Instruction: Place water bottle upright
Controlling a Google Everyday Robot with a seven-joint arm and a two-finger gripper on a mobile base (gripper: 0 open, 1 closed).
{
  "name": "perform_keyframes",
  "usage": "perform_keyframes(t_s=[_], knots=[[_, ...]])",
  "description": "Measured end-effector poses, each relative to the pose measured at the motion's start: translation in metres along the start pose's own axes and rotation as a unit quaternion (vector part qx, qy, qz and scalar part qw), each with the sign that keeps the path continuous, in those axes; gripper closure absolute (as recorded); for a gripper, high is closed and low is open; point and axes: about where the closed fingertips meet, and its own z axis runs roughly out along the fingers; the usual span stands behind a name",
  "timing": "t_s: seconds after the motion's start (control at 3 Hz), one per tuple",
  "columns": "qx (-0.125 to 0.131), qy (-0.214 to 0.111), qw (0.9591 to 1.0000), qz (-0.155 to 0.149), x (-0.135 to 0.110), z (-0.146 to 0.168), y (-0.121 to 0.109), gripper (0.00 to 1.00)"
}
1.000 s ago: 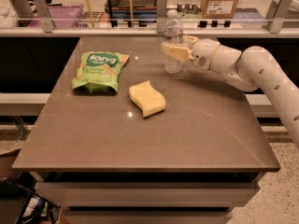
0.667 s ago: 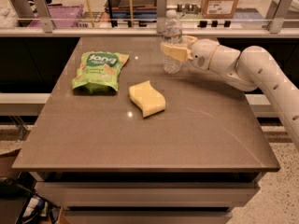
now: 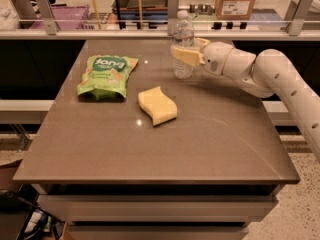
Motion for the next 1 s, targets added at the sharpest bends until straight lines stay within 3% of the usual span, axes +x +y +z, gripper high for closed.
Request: perform_keyframes(t_s=[0.33, 0.67, 1.0], knots=[[0.0, 0.0, 1.0, 0.0, 0.0, 0.0001, 0.0001, 0.13], [-0.002, 0.0, 1.0, 0.0, -0.0002, 0.0026, 0.0019, 0.0], [-0.002, 0.0, 1.0, 0.0, -0.0002, 0.0027, 0.002, 0.0]])
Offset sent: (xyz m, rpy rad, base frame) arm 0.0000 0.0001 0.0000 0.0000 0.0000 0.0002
